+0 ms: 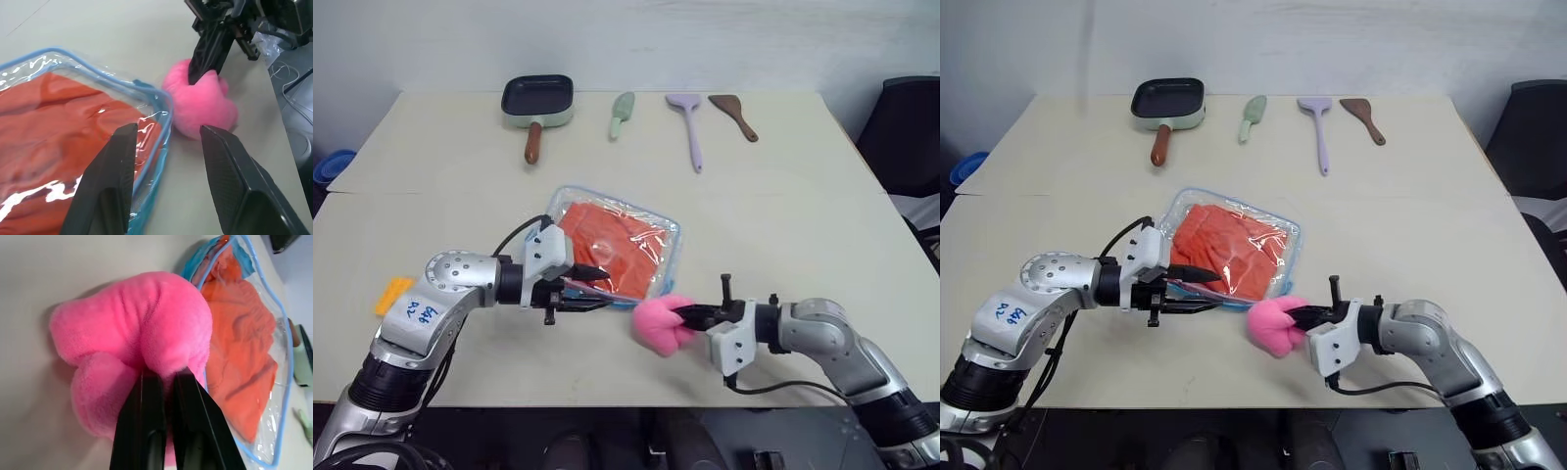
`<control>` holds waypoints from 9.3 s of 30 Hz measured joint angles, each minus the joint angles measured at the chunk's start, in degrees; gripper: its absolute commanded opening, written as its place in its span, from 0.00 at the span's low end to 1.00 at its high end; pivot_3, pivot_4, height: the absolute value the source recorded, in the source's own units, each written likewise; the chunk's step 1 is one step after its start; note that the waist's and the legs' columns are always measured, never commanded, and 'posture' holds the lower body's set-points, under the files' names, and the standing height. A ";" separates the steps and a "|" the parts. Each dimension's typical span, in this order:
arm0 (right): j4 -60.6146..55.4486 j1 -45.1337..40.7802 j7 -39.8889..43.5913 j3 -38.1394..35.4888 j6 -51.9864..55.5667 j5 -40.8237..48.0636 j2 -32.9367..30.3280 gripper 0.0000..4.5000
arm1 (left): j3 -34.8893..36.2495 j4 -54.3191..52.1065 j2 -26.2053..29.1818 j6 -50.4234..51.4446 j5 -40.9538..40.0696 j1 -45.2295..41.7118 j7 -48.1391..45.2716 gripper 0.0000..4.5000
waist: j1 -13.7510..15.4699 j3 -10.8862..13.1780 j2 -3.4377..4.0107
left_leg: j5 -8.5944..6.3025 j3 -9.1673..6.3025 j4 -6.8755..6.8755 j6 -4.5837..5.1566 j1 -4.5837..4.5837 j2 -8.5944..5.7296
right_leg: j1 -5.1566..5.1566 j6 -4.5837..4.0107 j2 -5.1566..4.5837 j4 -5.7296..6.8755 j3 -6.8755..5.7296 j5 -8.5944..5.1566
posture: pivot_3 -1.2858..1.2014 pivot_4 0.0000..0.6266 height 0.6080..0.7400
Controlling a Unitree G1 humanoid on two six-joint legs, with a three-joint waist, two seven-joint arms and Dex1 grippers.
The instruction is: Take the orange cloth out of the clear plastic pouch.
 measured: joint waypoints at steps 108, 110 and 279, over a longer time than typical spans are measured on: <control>-0.82 -8.52 17.13 -4.69 18.22 20.32 -9.59 0.96 | -2.38 -1.80 -19.85 30.15 -11.57 3.03 22.72 0.52 | 0.47 0.03 -0.01 | 0.02 -0.60 -0.02 -0.04 -0.10 -0.08 | 0.02 -0.02 0.02 -0.07 -0.07 0.00 | 0.52 0.24 1.00; -1.06 -8.40 16.96 -4.70 18.67 20.34 -9.60 0.96 | -2.38 -1.74 -19.80 29.23 -11.35 3.26 22.70 0.52 | 0.48 0.03 -0.01 | 0.02 -0.60 -0.02 -0.04 -0.10 -0.08 | 0.02 -0.02 0.02 -0.07 -0.07 0.00 | 0.52 0.24 1.00; 50.73 -42.93 9.48 15.64 -28.64 -3.31 7.49 0.01 | 5.87 -6.17 -7.77 22.73 -16.03 17.88 16.81 0.00 | -1.19 0.11 0.13 | 0.03 -0.61 -0.09 -0.05 -0.08 -0.05 | -0.02 -0.14 -0.01 -0.07 -0.14 -0.07 | 0.52 0.24 1.00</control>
